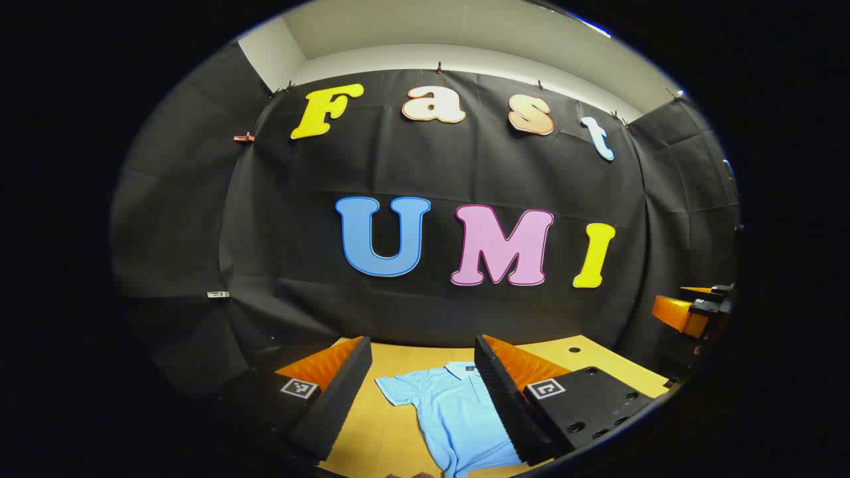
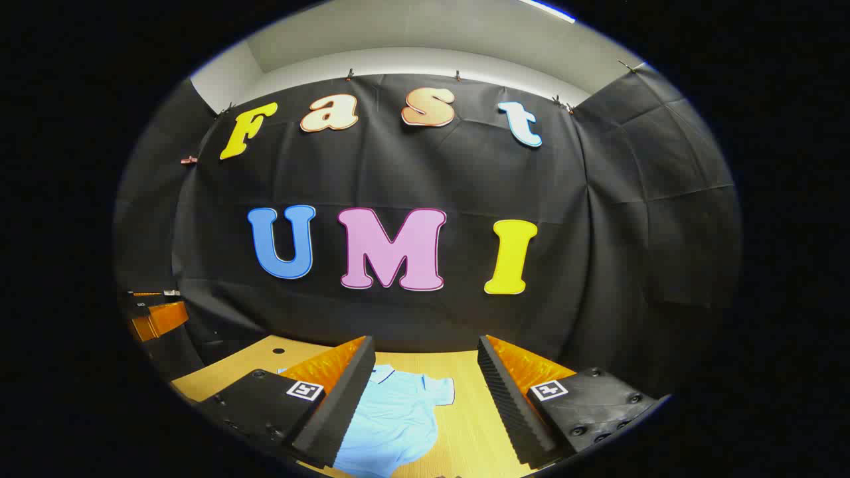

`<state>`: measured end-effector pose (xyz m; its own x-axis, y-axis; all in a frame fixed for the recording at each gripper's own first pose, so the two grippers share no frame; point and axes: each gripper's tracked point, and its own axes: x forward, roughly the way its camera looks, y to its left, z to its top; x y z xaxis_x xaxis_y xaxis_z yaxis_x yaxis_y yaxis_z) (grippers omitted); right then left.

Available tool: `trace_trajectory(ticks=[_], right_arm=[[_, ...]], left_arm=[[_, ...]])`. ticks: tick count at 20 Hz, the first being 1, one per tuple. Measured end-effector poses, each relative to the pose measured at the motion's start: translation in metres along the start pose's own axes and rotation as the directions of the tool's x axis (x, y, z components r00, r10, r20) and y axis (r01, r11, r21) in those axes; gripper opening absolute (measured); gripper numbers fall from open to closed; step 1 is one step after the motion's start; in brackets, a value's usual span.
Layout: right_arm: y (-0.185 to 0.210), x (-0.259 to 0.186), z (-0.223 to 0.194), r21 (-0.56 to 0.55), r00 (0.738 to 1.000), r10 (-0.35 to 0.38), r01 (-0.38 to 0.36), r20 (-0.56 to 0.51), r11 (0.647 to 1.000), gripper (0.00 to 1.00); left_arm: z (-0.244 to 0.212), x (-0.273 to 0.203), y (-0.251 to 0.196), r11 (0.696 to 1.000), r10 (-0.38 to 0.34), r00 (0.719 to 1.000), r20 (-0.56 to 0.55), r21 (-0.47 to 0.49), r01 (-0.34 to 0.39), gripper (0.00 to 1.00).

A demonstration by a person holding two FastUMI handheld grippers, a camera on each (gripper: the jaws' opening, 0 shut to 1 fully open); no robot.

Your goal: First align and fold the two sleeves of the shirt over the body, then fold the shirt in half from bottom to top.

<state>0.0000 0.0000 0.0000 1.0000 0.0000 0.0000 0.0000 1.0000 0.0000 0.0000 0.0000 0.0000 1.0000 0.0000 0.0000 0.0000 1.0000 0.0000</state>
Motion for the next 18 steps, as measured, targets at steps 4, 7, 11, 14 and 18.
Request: trace_trajectory(ticks=[4, 7, 11, 14, 18], right_arm=[[0.001, 0.006, -0.001, 0.005, 1.000, 0.017, -0.017, -0.002, 1.000, 0.95], [0.002, 0.014, 0.000, 0.005, 1.000, 0.020, -0.020, 0.003, 1.000, 0.97], [0.003, 0.023, -0.005, 0.000, 1.000, 0.027, -0.027, -0.006, 1.000, 0.96], [0.003, 0.027, -0.006, 0.002, 1.000, 0.027, -0.027, -0.011, 1.000, 0.97], [-0.001, 0.036, -0.015, -0.005, 0.999, 0.025, -0.026, -0.035, 1.000, 0.95]], left_arm=[[-0.006, 0.002, -0.002, 1.000, 0.003, 1.000, -0.019, -0.005, -0.003, 0.98], [-0.012, 0.007, -0.010, 1.000, -0.005, 1.000, -0.020, 0.003, 0.005, 0.98], [-0.015, 0.017, -0.009, 1.000, -0.001, 1.000, -0.023, 0.009, 0.001, 0.98], [-0.018, 0.024, -0.009, 1.000, 0.002, 1.000, -0.031, 0.004, -0.002, 0.98], [-0.024, 0.031, -0.012, 1.000, -0.003, 0.999, -0.050, -0.004, 0.002, 0.99]])
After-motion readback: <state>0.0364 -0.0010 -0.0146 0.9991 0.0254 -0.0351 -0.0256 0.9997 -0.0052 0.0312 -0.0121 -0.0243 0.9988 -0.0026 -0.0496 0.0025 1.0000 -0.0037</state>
